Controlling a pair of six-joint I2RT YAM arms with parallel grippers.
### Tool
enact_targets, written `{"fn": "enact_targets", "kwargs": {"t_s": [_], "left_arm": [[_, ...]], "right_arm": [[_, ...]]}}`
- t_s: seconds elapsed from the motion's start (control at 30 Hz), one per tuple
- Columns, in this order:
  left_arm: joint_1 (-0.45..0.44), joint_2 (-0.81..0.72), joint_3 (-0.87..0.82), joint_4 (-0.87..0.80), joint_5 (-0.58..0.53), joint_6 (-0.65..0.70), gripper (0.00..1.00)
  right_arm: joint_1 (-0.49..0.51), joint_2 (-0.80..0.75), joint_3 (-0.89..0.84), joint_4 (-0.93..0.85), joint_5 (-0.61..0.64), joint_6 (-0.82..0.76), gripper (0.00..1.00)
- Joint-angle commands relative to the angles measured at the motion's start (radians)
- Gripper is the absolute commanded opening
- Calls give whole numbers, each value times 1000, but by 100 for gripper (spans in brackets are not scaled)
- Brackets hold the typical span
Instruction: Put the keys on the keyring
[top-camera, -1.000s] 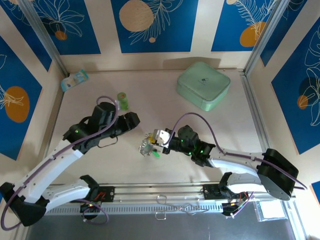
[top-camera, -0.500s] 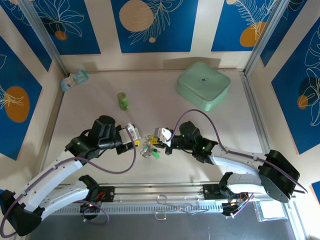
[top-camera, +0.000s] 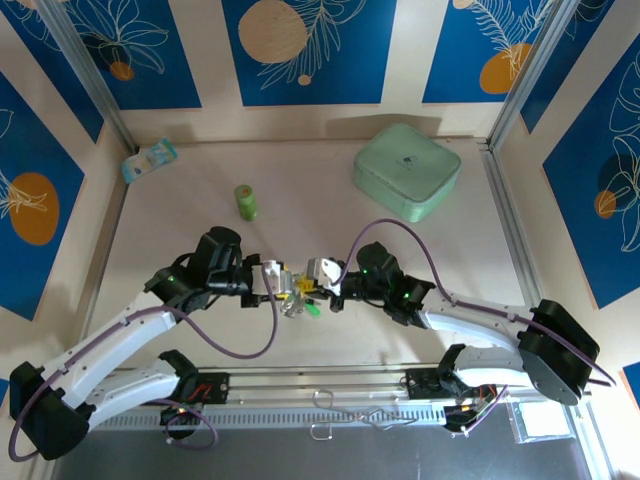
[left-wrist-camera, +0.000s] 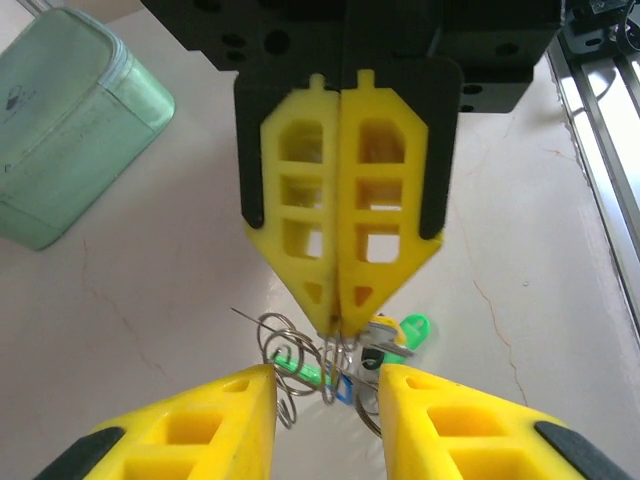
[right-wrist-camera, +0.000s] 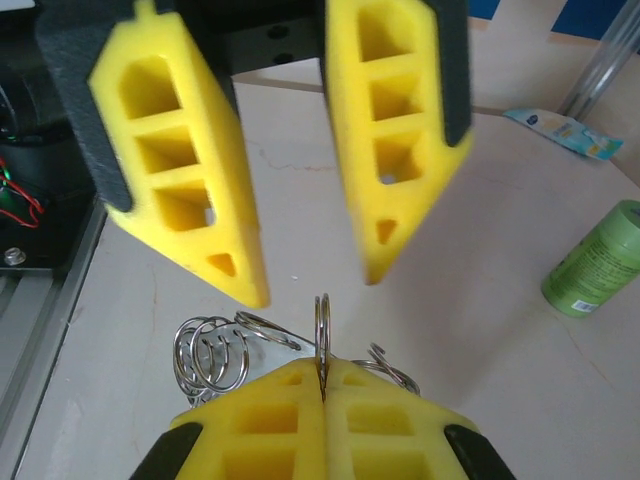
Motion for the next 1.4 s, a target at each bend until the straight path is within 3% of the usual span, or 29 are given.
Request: {"fn": "enact_targets", "kwargs": {"t_s": [0.0,0.2,0.5,0.57,0.6,0.7,0.8,1.37], "left_arm": [[0,20,5,11,37,17,32],[-2,46,23,-47,21,63,25],[-20,49,55,-64,17,56,0],[-19,33,39,-39,19,13,0],[-19,16,20,-4,22,-29,0],[-19,-43,-72,163,59,-194,0],[-19,-93,-152,300,69,-299,0],[-19,-188,-275,394,122,-263,0]], "right_arm": [[10,-9,37,1,-26,-24,0],[19,-5,56,-17,-29,-36,0],[22,-3,70,-25,-29,-26,1],[-21,-29,41,10,-78,46,26],[-50,-45,23,13,-122,79,30],[-95,-77,-19,-2,-228,135,32],[-100,-84,-45,-16,-248,155,32],[-71,-26,75,-151,-254,16,39]]}}
